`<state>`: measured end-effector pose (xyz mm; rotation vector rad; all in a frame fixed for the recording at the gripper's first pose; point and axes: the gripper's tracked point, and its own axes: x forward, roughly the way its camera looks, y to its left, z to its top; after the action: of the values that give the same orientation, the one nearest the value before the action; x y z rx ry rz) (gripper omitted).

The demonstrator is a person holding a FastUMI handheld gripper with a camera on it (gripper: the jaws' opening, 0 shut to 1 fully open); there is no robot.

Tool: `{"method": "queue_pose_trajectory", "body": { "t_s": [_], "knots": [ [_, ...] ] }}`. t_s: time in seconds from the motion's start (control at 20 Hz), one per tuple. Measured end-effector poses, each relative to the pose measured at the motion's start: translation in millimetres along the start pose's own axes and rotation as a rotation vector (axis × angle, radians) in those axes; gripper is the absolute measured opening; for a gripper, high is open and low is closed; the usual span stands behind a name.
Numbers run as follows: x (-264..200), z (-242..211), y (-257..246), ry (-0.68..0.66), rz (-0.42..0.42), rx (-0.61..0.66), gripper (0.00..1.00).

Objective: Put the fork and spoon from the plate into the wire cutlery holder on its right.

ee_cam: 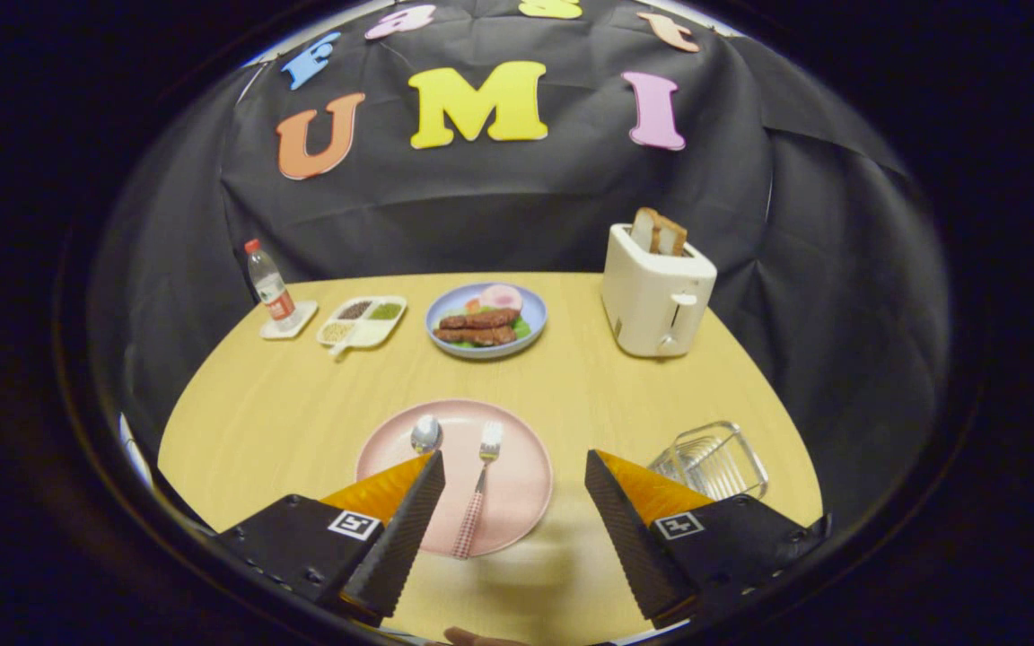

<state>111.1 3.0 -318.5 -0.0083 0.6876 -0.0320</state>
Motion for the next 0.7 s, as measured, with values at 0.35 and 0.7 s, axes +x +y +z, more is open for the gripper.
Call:
{"method": "queue_pose_trajectory", "body": {
  "t_s": [0.35, 0.7],
  "knots": [
    [59, -42, 24, 0.151, -0.022, 0.027, 0.8],
    [90, -64, 28, 0.219, -0.079, 0.032, 0.47]
  ]
}}
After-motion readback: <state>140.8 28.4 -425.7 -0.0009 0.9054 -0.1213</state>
